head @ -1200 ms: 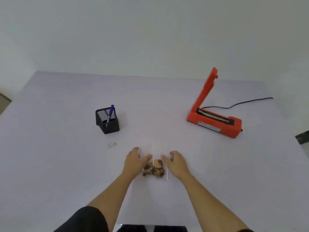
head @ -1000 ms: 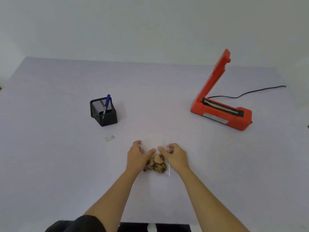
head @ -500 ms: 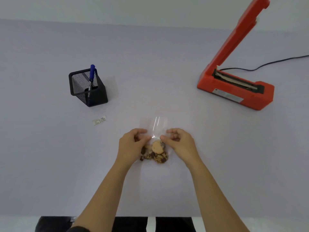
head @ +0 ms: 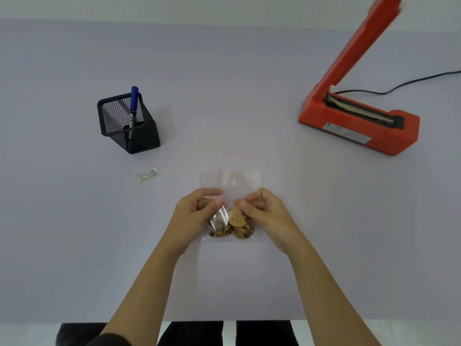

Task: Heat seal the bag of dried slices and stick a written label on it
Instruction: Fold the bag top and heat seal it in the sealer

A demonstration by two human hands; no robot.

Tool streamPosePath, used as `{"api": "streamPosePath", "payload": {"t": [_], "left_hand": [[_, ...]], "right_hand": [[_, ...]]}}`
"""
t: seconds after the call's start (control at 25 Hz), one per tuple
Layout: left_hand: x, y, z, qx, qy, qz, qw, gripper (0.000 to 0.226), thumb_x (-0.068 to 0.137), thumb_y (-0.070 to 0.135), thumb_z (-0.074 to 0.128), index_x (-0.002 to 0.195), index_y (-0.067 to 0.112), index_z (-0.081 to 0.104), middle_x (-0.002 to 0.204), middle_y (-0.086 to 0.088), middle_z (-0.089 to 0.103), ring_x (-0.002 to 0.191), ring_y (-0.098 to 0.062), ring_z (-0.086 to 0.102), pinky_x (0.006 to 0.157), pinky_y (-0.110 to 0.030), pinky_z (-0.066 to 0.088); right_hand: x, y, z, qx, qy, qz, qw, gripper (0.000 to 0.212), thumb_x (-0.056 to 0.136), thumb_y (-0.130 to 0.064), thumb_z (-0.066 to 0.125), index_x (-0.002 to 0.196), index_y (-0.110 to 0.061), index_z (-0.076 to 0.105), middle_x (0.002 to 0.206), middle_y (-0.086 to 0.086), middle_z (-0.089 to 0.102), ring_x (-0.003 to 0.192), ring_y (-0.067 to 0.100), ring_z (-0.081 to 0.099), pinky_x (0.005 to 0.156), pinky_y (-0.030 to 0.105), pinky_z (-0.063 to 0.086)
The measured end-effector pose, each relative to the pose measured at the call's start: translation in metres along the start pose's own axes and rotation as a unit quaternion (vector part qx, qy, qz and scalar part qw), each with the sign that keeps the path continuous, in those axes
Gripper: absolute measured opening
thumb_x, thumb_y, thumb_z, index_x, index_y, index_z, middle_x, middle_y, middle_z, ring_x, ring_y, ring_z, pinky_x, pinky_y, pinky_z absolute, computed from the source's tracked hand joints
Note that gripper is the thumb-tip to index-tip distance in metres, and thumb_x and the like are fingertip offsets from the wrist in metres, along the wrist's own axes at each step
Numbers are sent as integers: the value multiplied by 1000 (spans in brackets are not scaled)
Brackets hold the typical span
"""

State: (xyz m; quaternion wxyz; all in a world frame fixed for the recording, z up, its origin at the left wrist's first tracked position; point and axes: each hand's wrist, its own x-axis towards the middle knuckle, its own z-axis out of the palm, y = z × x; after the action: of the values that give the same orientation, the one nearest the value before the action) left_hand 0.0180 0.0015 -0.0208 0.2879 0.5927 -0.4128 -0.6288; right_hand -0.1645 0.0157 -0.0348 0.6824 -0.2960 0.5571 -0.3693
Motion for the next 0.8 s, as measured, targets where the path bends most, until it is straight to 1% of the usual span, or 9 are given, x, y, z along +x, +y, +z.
{"api": "streamPosePath", "payload": {"t": [0.16, 0.24, 0.32, 0.36, 0.48, 0.56, 0.64, 0.76, 0.8], "left_hand": [[1, -2, -5, -8, -7, 1, 1000, 11, 85, 10, 64, 94, 8, 71, 84, -8, 75, 73, -17, 70, 64, -19, 54], [1, -3, -6, -8, -19, 1, 1000, 12, 84, 11, 65, 94, 8, 70, 84, -13, 74, 73, -19, 69, 65, -22, 54], [2, -2, -7, 15, -35, 4, 999, 15, 80, 15, 71, 94, 11, 70, 82, -16, 73, 68, -18, 66, 65, -25, 53], [3, -1, -8, 27, -39, 4, 999, 17, 77, 14, 74, 94, 12, 70, 80, -15, 73, 67, -17, 65, 64, -24, 52], [6, 1, -12, 65, -45, 8, 997, 17, 73, 12, 78, 89, 11, 71, 75, -5, 74, 65, -9, 68, 61, -15, 51], [7, 3, -14, 92, -54, 11, 994, 14, 72, 13, 78, 85, 13, 73, 73, -2, 74, 62, -4, 66, 58, -11, 48], [9, 4, -16, 110, -65, 11, 992, 9, 74, 13, 77, 82, 14, 73, 73, -2, 73, 62, -5, 64, 59, -15, 48], [12, 7, -14, 105, -86, 12, 991, 8, 77, 16, 74, 84, 17, 70, 77, -8, 72, 65, -17, 65, 64, -31, 54], [13, 8, -13, 106, -86, 15, 991, 10, 76, 20, 75, 85, 19, 71, 78, -9, 72, 66, -19, 66, 65, -34, 54]], "right_hand": [[6, -3, -2, -44, 14, 4, 999, 14, 77, -13, 72, 79, -13, 59, 84, 13, 73, 76, 19, 69, 64, 23, 51], [7, -5, -2, -42, 6, 4, 999, 13, 77, -12, 72, 79, -13, 59, 82, 12, 72, 75, 19, 69, 62, 23, 51], [8, -5, -1, -45, -1, 1, 999, 13, 78, -12, 71, 80, -14, 59, 81, 12, 71, 75, 19, 68, 64, 25, 52], [8, -5, -1, -46, -4, 0, 999, 13, 78, -13, 71, 82, -15, 59, 82, 12, 71, 76, 19, 68, 65, 27, 53], [7, -6, -5, -74, -20, 2, 997, 19, 77, -16, 72, 94, -21, 65, 85, 9, 74, 83, 20, 70, 76, 29, 56], [5, -8, -7, -96, -30, 3, 995, 17, 77, -16, 73, 92, -23, 70, 84, 5, 75, 86, 18, 70, 80, 29, 54], [5, -9, -7, -103, -31, 3, 994, 11, 76, -15, 74, 86, -21, 72, 83, 3, 75, 85, 17, 70, 81, 30, 53], [7, -10, -5, -117, -27, -7, 993, 9, 76, -17, 75, 84, -21, 72, 84, 4, 75, 84, 19, 70, 79, 30, 54], [7, -10, -5, -122, -23, -11, 992, 10, 75, -18, 76, 83, -22, 71, 84, 5, 75, 83, 19, 70, 78, 30, 54]]}}
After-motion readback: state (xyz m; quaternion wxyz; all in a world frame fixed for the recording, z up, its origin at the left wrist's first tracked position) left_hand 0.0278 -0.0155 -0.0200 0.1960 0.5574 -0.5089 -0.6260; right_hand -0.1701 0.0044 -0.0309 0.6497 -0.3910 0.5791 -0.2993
